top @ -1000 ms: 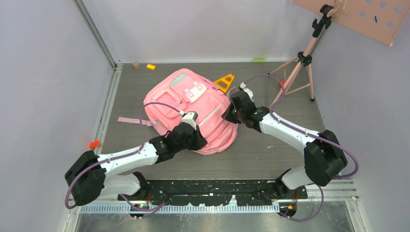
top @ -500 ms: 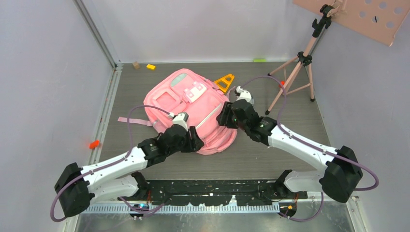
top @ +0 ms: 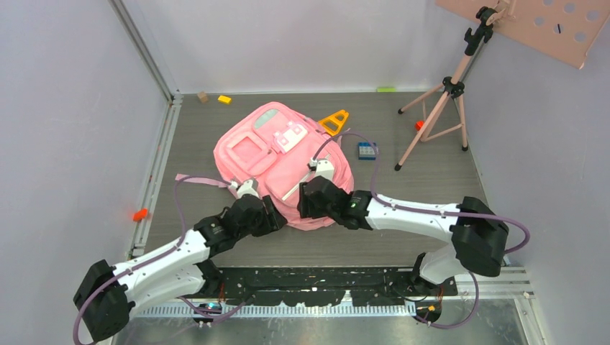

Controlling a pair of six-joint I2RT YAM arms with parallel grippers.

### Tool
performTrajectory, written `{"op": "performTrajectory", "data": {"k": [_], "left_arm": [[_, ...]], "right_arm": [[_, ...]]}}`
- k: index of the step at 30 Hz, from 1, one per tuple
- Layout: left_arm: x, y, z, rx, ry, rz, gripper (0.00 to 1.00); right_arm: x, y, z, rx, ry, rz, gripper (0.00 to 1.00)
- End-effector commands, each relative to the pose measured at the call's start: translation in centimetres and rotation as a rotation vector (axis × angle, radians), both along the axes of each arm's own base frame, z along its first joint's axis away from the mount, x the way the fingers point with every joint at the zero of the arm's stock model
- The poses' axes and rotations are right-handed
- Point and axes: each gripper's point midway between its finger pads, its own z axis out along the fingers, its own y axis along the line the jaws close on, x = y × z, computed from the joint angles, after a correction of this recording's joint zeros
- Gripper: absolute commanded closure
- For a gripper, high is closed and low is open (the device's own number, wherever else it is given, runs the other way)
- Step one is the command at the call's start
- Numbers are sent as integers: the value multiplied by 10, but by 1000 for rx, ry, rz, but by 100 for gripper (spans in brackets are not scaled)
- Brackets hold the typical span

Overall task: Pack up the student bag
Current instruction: Zip the student bag at the center of the board.

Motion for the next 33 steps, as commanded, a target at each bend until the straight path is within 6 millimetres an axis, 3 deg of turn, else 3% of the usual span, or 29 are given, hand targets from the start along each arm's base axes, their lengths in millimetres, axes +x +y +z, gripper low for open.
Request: {"op": "performTrajectory", "data": {"k": [1, 7, 17, 30, 33], "left_arm": [[6, 3, 2, -69, -17, 76, 44], [15, -2, 5, -128, -45, 97, 41], [35, -3, 5, -172, -66, 135, 40], [45, -3, -4, -143, -68, 148, 52], [46, -2, -5, -126, -75, 145, 61]], "right_arm": [[10, 21, 21, 24, -62, -28, 48], [8, 19, 2, -48, -42, -39, 55], [-1, 13, -4, -80, -35, -48, 60], [-6, 10, -12, -103, -25, -47, 68], [-5, 9, -14, -112, -28, -53, 74]]}}
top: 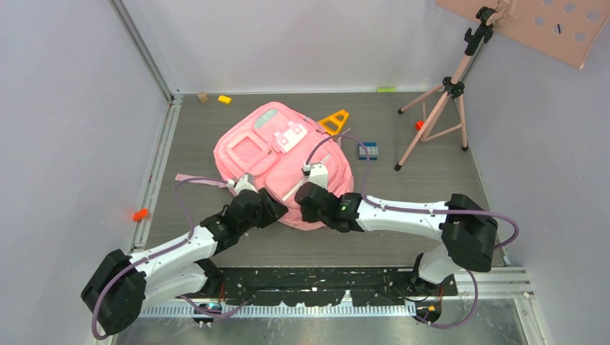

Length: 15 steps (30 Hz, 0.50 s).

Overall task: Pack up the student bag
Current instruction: Zip the student bag at the center of the board.

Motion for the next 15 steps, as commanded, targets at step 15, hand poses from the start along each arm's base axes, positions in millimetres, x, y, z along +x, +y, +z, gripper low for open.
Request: {"op": "performTrajectory", "data": {"k": [15], "left_arm": [[6, 31, 6, 152, -49, 25, 100]], "right_arm": [[30, -22, 18, -159, -142, -94, 100]]}}
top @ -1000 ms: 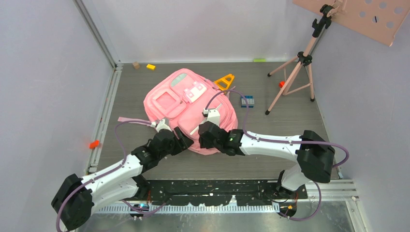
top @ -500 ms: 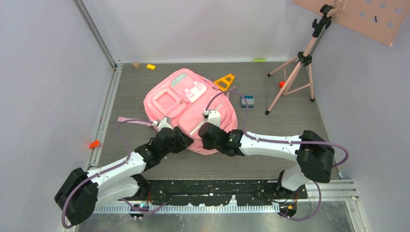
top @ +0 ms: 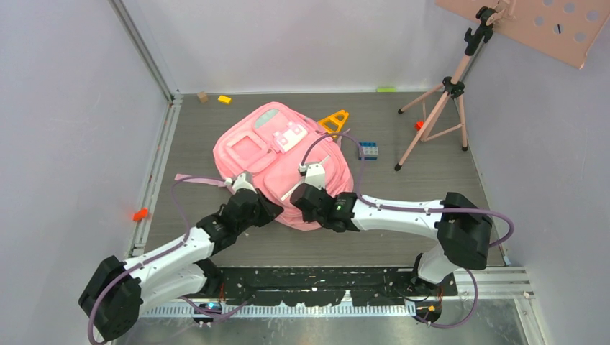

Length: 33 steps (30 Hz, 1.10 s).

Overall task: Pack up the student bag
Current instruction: Zip the student bag at the center of the board.

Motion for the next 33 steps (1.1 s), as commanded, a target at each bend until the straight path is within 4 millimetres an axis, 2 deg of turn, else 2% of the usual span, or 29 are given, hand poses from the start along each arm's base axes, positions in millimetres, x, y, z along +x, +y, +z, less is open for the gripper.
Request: {"op": "performTrajectory", "data": {"k": [1, 8, 16, 20, 23, 24, 27, 29, 32, 33], "left_arm": [[2, 32, -2, 160, -18, 34, 100], [-5, 65, 8, 265, -34, 79, 100], [-17, 99, 18, 317, -34, 145, 100], [-21, 110, 25, 333, -45, 167, 100], [-21, 113, 32, 352, -60, 156, 100], [-21, 113, 35, 364, -63, 147, 95], [-18, 114, 53, 414, -84, 107, 62], [-15, 115, 70, 462, -113, 69, 45], [-6, 114, 102, 510, -190, 21, 36], [5, 106, 128, 553, -285, -54, 33]], "right_arm": [[26, -22, 20, -103, -111, -93, 100], [56, -61, 35, -139, -148, -173, 99], [103, -98, 24, -141, -126, -230, 100], [120, -104, 24, -85, -105, -231, 100], [123, -90, 28, -8, -79, -144, 100], [120, -84, 29, 6, -69, -92, 100], [116, -78, 34, 22, -65, -23, 100], [113, -78, 35, 30, -61, 0, 100], [108, -80, 36, 50, -49, 13, 100], [107, -81, 37, 69, -42, 13, 100]]}}
